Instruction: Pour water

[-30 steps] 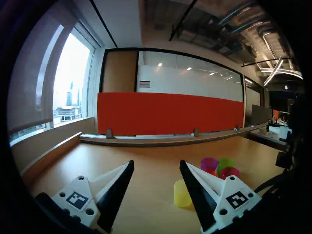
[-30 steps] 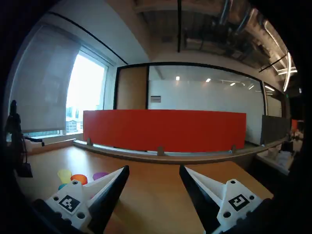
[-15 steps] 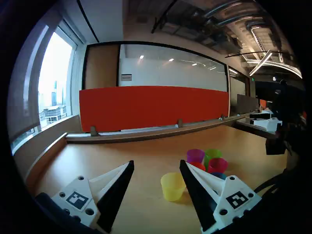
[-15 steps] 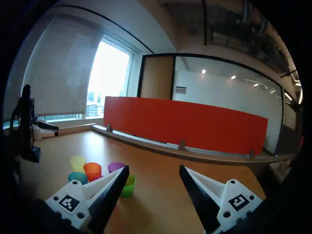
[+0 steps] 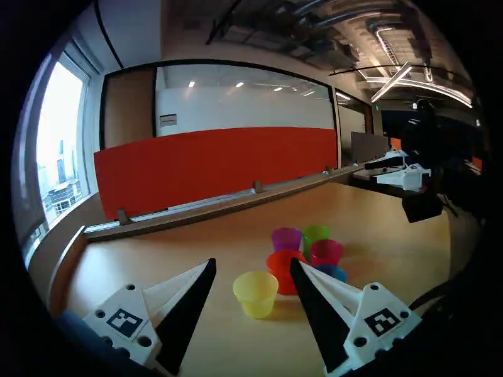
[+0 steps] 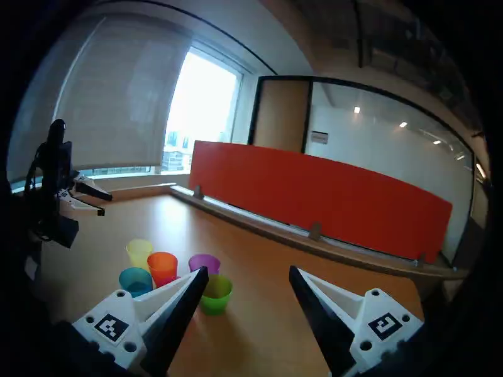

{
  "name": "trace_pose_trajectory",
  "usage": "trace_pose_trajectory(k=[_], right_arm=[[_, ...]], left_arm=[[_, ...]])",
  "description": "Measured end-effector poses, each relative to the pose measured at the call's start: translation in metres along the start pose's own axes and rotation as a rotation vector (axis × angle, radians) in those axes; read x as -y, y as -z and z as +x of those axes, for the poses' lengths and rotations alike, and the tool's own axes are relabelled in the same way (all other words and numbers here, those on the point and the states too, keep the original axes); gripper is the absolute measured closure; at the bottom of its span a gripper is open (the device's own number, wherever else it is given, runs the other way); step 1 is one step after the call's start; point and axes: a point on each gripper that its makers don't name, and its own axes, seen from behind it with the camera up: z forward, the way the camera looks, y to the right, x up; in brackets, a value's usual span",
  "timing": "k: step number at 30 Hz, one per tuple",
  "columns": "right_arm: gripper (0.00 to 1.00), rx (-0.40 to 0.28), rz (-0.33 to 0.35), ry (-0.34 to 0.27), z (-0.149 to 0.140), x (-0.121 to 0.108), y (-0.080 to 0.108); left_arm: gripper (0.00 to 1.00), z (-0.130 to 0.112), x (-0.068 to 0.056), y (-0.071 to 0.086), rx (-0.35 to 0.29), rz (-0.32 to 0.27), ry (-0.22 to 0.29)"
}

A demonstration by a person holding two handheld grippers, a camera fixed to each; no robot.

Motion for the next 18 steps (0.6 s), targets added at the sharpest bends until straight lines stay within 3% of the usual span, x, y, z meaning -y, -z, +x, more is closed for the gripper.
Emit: trace_pose_trajectory(k=[18], right_arm=[[0.0,0.098,0.106,0.078,-0.017,0.014,-0.016]], left_arm=[[0.14,-0.013,-0.034,-0.008,0.084,-0.169,-0.044]])
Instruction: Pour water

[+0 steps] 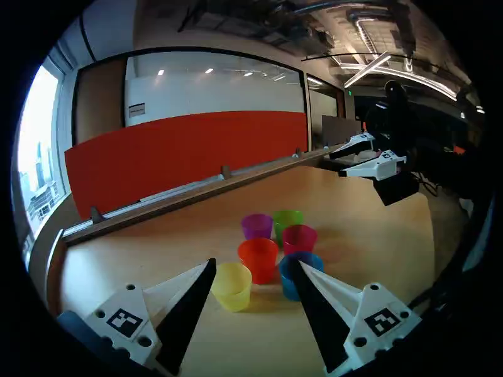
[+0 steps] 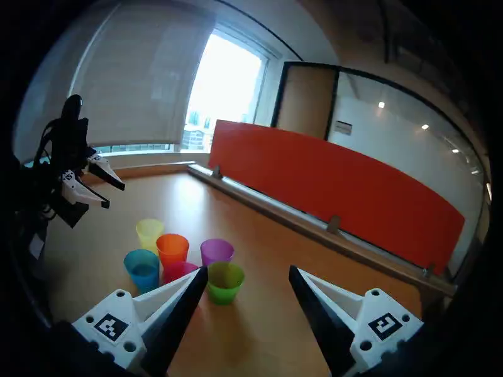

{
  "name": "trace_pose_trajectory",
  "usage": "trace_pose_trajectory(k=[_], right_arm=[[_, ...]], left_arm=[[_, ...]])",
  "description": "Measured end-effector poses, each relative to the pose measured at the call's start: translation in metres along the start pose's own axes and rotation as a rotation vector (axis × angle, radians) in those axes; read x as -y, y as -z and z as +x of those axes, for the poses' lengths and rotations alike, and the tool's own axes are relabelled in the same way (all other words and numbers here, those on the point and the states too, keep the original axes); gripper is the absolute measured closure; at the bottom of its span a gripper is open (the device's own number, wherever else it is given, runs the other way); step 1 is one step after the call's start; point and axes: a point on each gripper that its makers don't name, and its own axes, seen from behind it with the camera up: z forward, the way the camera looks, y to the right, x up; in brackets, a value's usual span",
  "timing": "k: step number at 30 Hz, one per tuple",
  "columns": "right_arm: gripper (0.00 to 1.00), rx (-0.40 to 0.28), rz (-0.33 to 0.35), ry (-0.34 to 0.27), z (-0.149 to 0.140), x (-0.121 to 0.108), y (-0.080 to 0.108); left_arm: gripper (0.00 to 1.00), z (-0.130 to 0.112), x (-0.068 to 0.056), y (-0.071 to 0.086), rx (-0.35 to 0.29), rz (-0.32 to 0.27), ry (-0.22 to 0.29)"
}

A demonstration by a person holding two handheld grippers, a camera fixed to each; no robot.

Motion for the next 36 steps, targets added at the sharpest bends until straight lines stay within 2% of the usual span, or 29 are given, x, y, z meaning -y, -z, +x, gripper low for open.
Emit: trace_pose_trajectory(k=[8,21,36], right_arm=[[0.0,0.028,0.038,0.005,-0.005,0.005,-0.011],[0.0,0.075,0.084,0.015,-0.022,0.011,-0.029],[0.0,0.102,0.105,0.004,-0.038,0.011,-0.044]], left_arm=[[0.14,-0.013,-0.013,-0.009,0.044,-0.057,-0.009],[0.14,-0.039,-0.037,-0.027,0.128,-0.155,-0.052],[0.14,-0.067,-0.053,-0.045,0.209,-0.224,-0.081]])
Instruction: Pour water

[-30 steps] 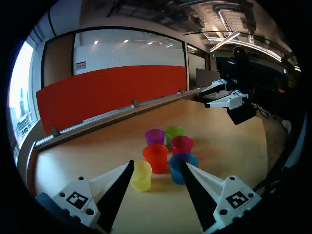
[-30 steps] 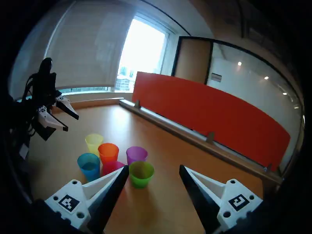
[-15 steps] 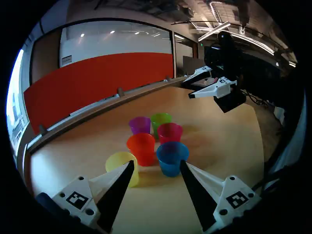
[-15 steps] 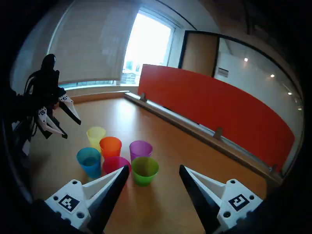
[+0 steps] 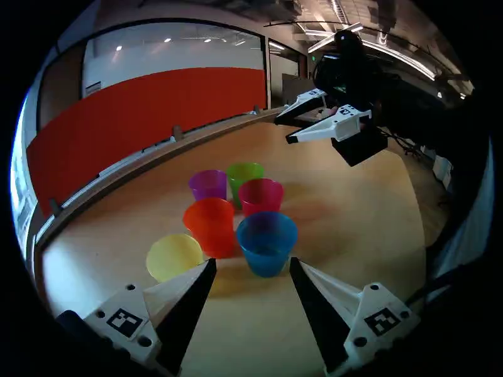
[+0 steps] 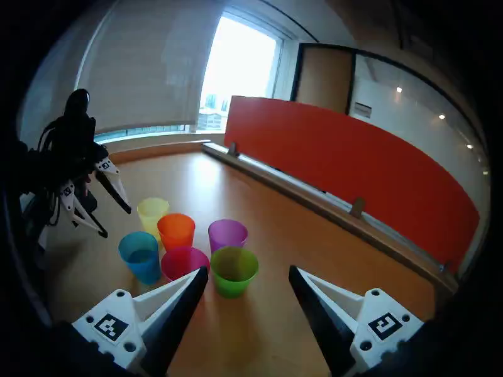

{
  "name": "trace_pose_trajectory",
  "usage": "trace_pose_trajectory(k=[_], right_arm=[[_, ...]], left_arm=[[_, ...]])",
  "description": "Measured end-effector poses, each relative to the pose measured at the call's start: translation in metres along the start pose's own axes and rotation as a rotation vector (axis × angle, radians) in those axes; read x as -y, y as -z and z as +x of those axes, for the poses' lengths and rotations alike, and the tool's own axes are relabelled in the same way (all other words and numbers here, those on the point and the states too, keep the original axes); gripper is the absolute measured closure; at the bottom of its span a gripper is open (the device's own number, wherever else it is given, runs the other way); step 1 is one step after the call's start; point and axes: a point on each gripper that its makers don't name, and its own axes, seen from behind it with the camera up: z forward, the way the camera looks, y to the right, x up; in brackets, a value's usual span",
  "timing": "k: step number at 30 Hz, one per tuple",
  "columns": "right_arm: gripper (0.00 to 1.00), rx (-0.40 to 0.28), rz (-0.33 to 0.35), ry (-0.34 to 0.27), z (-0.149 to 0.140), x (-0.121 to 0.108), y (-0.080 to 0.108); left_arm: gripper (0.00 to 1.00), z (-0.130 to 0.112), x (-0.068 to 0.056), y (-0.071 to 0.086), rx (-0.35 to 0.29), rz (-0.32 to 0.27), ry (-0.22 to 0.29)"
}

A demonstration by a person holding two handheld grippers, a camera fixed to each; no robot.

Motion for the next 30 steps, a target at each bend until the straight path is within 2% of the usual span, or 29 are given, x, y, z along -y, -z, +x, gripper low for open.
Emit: trace_pose_trajectory(k=[21,30], right_arm=[[0.0,0.011,0.023,0.012,-0.005,0.0,-0.022],[0.0,0.017,0.031,0.008,-0.012,0.0,-0.03]], left_arm=[[0.14,-0.014,-0.01,-0.032,0.114,-0.084,-0.059],[0.14,-0.011,-0.013,-0.047,0.139,-0.111,-0.08]])
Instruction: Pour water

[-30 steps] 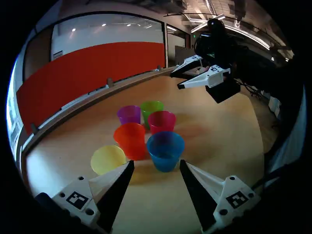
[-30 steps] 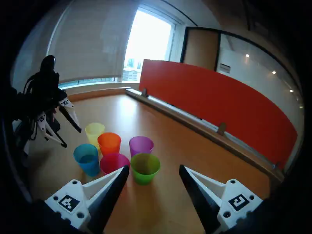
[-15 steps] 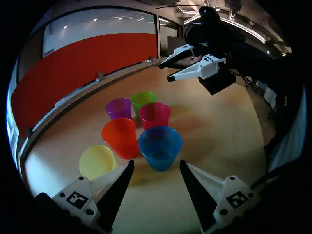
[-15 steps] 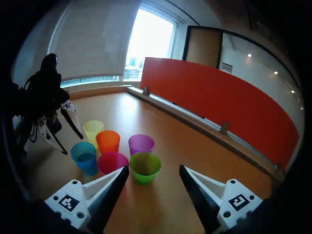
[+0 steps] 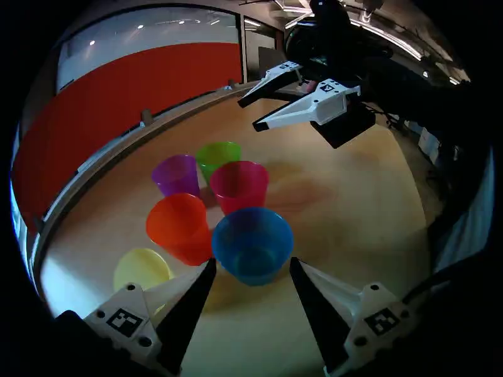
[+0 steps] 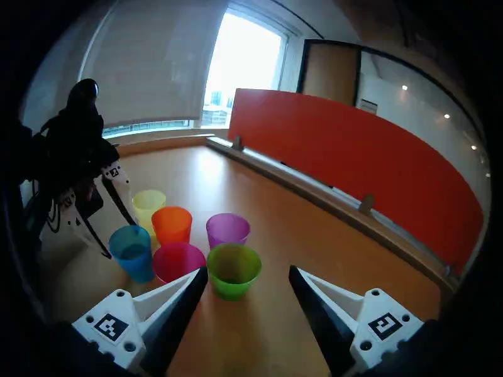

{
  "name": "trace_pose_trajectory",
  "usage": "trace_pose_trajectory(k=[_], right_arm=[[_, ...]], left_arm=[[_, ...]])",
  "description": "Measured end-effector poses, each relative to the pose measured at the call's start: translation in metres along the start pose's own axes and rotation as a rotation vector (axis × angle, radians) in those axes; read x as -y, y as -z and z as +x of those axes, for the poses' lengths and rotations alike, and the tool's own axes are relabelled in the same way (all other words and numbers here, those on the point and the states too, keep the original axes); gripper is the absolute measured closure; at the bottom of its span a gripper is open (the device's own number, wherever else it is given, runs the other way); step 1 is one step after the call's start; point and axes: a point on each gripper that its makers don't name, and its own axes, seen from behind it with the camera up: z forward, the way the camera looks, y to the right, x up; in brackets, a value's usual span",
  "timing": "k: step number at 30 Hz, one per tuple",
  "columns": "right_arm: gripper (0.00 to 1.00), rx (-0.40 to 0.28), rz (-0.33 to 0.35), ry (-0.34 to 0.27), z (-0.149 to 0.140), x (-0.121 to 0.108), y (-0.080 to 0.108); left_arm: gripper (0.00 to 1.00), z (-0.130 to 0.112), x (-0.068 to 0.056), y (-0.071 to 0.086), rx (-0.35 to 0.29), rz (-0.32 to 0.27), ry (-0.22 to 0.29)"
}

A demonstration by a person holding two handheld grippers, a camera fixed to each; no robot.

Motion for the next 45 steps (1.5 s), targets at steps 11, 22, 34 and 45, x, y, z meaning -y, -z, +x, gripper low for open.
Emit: trace_pose_trajectory(k=[11,22,34,45], right_arm=[[0.0,0.003,0.004,-0.002,-0.007,-0.002,-0.006],[0.0,0.006,0.006,-0.002,-0.008,-0.002,-0.01],[0.0,0.011,0.008,0.0,-0.007,-0.003,-0.015],[0.0,0.035,0.018,0.016,-0.013,-0.003,-0.022]], left_arm=[[0.14,0.002,0.001,-0.014,0.019,-0.012,-0.006],[0.14,0.001,-0.001,-0.025,0.034,-0.019,-0.017],[0.14,-0.003,0.0,-0.033,0.049,-0.011,-0.04],[0.18,-0.002,0.0,-0.033,0.034,-0.006,-0.046]])
